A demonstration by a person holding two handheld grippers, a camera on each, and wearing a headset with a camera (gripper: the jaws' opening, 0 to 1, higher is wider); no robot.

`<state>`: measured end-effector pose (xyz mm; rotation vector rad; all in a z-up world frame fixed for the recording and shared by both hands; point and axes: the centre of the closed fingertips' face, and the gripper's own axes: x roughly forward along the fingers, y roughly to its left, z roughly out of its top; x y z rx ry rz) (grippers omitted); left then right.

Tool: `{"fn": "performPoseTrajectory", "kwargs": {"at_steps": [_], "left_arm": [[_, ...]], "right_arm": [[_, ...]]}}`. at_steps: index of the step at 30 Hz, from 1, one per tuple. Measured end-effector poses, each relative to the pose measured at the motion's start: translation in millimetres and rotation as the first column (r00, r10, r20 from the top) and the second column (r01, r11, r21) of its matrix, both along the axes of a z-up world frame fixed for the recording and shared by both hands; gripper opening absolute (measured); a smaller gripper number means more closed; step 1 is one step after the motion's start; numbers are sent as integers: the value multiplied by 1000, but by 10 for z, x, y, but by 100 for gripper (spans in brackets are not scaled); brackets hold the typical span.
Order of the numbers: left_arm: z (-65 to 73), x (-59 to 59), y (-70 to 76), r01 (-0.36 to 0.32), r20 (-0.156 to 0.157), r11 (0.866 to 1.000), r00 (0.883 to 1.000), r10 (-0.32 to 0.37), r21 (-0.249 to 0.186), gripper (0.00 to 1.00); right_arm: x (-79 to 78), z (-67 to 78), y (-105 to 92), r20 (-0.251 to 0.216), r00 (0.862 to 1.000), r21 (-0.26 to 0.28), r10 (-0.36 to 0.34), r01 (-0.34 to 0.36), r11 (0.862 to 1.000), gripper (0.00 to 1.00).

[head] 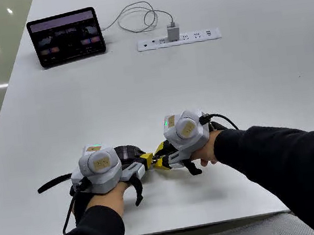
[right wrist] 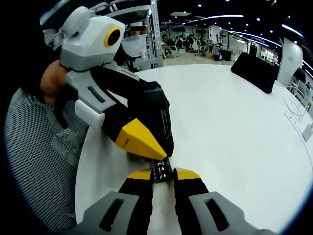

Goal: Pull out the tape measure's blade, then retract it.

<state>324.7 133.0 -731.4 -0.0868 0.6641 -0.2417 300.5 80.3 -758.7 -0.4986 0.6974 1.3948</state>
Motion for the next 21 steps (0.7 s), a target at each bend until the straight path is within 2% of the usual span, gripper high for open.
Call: {"fn": "performPoseTrajectory", "kwargs": {"at_steps": [10,16,18,21], "left_arm": [[-2,-2,0,-1,-2,1000,1000,1,-4,64],[-4,-1,-1,0,-2,1000,1000,0,-4,64],[-3,-2,0,-1,-3,1000,1000,1,-5,64],[-2,-3,1,-3,-2,1000,1000,3,-6,64]], "right_arm": [[-7,6,45,1,1000,3,2,-2,1000,12],[-14,8,-28,3,1000,-6,7,-7,1000,12],[-11,10,-39,37,999,-4,40,-39,999,12],[-15,1,-30,43,998,-7,45,-45,999,11]]}}
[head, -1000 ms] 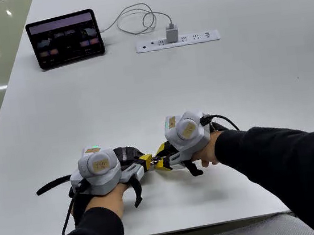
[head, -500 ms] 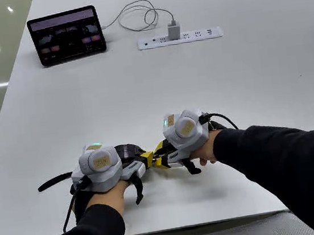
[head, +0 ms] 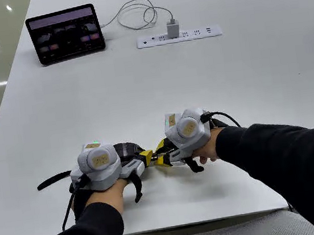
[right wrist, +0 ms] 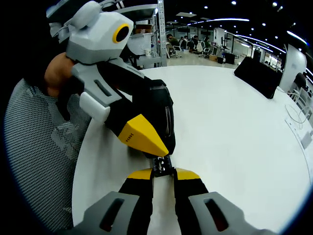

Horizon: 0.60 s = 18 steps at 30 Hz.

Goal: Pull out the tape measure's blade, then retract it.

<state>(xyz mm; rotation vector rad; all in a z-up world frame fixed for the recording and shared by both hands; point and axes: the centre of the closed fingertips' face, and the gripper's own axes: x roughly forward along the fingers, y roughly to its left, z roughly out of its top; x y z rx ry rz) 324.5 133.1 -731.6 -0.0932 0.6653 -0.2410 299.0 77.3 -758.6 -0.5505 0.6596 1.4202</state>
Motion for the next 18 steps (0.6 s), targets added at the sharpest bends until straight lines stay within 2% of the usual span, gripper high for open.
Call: {"fn": "performPoseTrajectory", "kwargs": {"at_steps": [18], "left_arm": [[-3,-2,3,1,-1,1000,1000,-1,-3,64]], "right_arm": [[-15,2,81,-6,1000,14,-9,9,1000,11]]}}
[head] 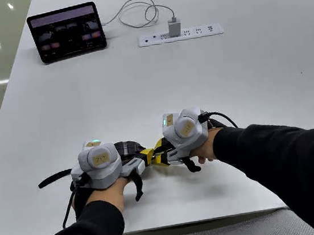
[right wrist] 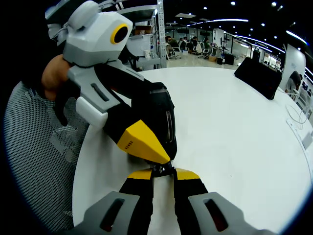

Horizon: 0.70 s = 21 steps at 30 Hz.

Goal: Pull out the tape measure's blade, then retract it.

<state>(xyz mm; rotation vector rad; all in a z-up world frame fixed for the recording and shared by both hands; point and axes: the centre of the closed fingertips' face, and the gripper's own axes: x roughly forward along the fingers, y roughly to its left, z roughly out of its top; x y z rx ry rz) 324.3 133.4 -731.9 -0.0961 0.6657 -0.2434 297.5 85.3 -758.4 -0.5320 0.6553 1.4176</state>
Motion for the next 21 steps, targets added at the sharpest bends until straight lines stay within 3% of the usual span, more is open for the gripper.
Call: {"fn": "performPoseTrajectory", "kwargs": {"at_steps": [21], "left_arm": [[-4,-5,0,2,-2,1000,1000,-2,-1,65]], "right_arm": [[2,0,23,-17,1000,5,-9,9,1000,11]]}}
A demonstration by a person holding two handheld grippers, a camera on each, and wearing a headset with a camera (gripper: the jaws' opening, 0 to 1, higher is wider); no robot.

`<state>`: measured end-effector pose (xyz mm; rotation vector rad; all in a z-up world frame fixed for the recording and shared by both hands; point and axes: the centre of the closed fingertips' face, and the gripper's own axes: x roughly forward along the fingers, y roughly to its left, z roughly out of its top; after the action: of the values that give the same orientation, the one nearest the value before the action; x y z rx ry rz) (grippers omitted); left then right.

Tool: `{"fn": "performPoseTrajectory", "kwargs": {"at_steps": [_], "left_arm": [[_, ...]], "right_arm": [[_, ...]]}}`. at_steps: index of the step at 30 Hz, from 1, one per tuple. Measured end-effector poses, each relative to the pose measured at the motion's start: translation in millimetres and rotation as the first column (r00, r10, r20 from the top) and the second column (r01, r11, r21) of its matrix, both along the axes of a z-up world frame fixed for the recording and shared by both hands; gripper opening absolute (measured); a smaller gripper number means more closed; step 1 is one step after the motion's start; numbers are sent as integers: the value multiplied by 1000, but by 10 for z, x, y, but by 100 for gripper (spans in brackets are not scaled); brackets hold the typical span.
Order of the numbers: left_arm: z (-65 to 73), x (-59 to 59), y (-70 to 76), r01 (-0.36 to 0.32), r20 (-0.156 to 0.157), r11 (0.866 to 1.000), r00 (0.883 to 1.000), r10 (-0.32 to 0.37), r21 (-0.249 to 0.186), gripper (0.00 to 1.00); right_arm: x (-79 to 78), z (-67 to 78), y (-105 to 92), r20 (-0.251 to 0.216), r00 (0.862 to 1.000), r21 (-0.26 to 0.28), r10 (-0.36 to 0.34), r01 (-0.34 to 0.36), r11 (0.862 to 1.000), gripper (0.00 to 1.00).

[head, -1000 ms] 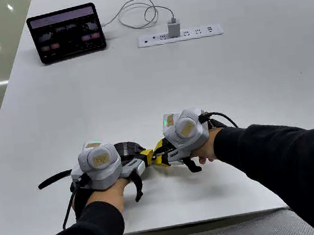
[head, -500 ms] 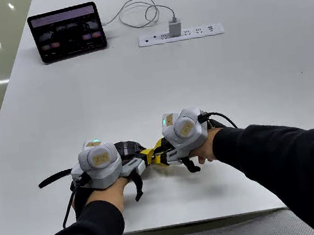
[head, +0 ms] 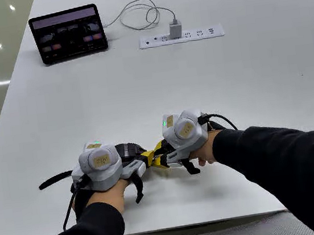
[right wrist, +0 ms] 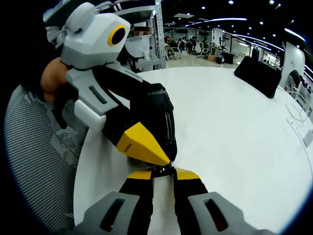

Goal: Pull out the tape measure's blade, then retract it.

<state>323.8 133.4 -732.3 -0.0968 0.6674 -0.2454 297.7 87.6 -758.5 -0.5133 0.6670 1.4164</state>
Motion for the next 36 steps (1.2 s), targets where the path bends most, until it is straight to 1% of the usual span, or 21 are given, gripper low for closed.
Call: {"fn": "performPoseTrajectory", "kwargs": {"at_steps": [13,16,17,19,22,25,27,28,30,31,32,33,34,35,36], "left_arm": [[2,3,-4,1,0,1000,1000,-1,0,65],[2,-1,-8,1,-1,1000,1000,-1,8,65],[1,-5,-9,2,0,1000,1000,-2,10,65],[9,2,-2,1,15,1000,1000,-1,1,66],[15,-4,-10,11,10,1000,1000,-11,-2,66],[23,-6,-7,21,-2,1000,1000,-21,-17,66],[22,-1,-7,36,4,999,999,-35,-37,66],[28,-6,-6,42,0,998,999,-42,-44,66],[65,10,3,53,12,998,999,-53,-34,67],[98,32,21,51,20,998,999,-51,-40,69],[107,45,40,54,18,998,998,-54,-38,73],[105,56,56,60,13,998,998,-59,-36,79],[84,50,61,66,-7,997,998,-66,-41,87],[38,-19,21,76,-77,992,994,-83,-96,94],[18,-11,69,77,-86,993,993,-85,-93,99]], "right_arm": [[2,1,0,-8,1000,6,-9,9,1000,11],[0,0,2,-11,1000,3,-12,12,1000,11],[-1,0,3,-11,1000,1,-13,13,1000,11],[-4,4,13,-17,1000,-3,-20,20,1000,11],[-13,-5,17,2,1000,-15,-8,9,1000,12],[-7,-8,14,6,1000,-18,-11,12,1000,12],[-15,-1,10,28,1000,-26,1,-1,1000,12],[1,-7,0,46,999,-35,-1,2,999,13],[20,1,-9,53,999,-33,-11,13,999,16],[33,14,-24,52,998,-28,-26,27,999,17],[45,18,-39,53,998,-27,-31,32,999,18],[52,24,-52,53,998,-26,-35,37,999,19],[57,34,-62,52,998,-23,-40,42,999,20],[63,51,-77,52,998,-20,-46,47,999,20],[64,69,-87,51,998,-17,-48,49,999,22]]}}
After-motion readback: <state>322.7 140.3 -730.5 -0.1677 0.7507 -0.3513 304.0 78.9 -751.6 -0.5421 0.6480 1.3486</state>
